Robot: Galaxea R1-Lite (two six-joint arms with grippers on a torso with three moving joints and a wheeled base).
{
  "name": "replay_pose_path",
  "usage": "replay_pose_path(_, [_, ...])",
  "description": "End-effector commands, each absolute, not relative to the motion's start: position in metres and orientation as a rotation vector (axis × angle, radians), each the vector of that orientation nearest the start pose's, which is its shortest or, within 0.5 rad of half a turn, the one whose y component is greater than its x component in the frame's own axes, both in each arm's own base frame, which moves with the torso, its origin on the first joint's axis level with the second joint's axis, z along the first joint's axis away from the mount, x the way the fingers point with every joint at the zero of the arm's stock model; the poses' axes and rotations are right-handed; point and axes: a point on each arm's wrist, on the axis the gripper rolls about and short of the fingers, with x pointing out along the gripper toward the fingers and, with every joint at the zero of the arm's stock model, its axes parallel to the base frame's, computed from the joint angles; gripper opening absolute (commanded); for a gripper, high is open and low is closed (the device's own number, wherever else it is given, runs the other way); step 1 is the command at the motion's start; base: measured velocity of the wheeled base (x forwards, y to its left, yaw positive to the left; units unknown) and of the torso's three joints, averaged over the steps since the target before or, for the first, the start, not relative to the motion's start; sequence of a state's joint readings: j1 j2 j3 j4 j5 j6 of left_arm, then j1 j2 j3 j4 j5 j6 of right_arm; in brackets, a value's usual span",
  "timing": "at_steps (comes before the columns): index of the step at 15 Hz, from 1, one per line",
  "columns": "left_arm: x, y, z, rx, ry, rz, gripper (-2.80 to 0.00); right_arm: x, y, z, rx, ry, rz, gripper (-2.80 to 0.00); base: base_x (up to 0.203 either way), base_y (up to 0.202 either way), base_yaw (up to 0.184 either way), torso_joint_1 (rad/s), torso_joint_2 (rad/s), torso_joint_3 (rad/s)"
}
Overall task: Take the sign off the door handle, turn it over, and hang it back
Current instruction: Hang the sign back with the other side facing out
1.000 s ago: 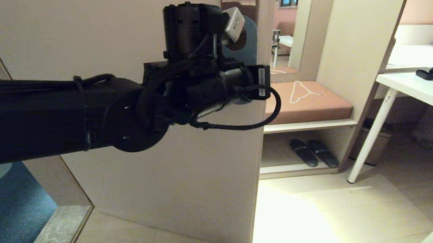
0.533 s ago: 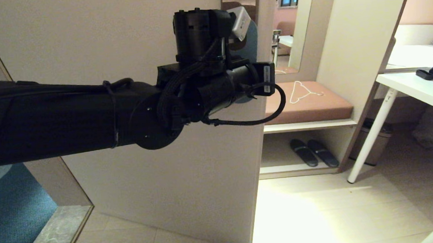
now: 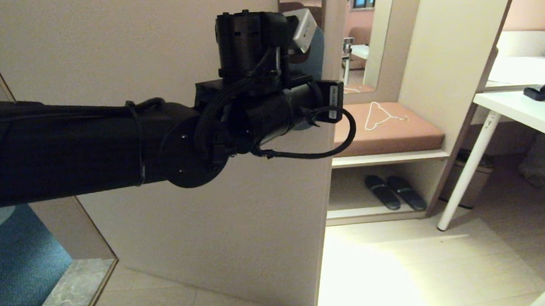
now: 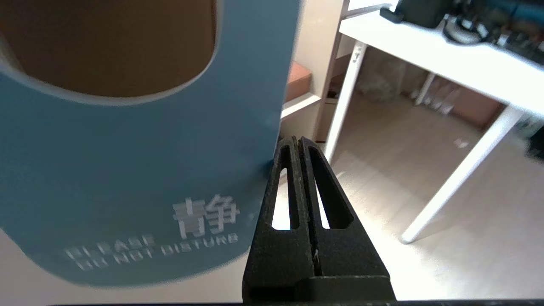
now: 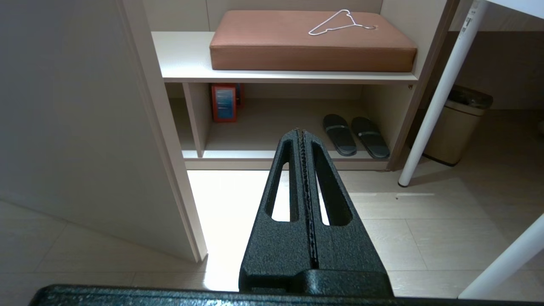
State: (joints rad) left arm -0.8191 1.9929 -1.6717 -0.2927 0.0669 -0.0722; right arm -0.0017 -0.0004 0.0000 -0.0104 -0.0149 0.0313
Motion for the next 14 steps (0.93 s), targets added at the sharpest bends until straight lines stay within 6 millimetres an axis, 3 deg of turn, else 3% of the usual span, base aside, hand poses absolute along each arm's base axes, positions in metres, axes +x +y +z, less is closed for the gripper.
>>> replay_pose_path(1, [0.279,-0.297,0.296,-0.047,0.031,-0.753,-2.80,-0.023,0.000,0.077,0.032,-0.011,-0.017,-2.80,0.000,0.000,0.000,0.000,0.00,0.000])
replay_pose_path(4, [0.269,-0.290,0.303,-0.041,0.035,-0.762,-2.80,-0.023,0.000,0.077,0.032,-0.011,-0.017,-2.80,0.000,0.000,0.000,0.000,0.00,0.000])
replay_pose_path(9, [0.260,-0.274,0.298,-0.023,0.076,-0.750,-2.80,-0.023,0.000,0.077,0.032,-0.011,-0.017,-2.80,0.000,0.000,0.000,0.000,0.00,0.000])
replay_pose_path(14, [0.280,-0.271,0.289,-0.016,0.091,-0.710,-2.80,-0.023,0.000,0.077,0.032,-0.011,-0.017,-2.80,0.000,0.000,0.000,0.000,0.00,0.000])
